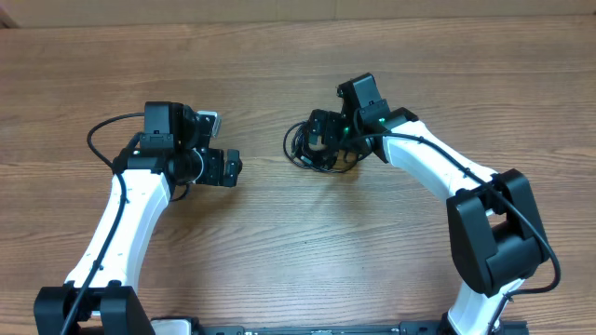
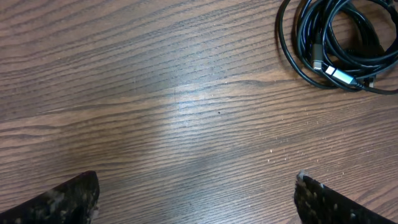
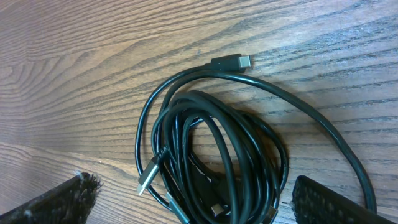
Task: Untangle cables
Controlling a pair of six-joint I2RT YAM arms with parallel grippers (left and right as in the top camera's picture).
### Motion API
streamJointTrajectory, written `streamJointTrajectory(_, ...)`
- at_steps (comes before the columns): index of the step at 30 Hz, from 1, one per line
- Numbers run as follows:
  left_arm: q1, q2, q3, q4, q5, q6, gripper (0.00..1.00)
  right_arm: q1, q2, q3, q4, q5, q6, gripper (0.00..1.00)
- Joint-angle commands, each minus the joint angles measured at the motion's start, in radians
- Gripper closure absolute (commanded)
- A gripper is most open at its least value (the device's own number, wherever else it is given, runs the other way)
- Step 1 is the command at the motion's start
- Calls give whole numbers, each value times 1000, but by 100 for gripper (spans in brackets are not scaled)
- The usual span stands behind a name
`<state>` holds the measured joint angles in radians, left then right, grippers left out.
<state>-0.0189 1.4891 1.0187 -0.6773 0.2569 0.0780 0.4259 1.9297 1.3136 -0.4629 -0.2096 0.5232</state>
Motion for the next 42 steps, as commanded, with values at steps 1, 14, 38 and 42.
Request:
streamJointTrajectory(1,5,9,22,1,2,-11,0,2,13,13,7,7,0,1)
streamJointTrajectory(14,5,9,22,1,2,-11,0,4,14,13,18,11,0,39)
streamJointTrajectory(38,5,9,22,1,1,-11,0,5,19,-39,50,60,-26,48)
streamJointTrajectory(42,5,9,22,1,1,-11,0,5,29,-44,51,60,-26,48)
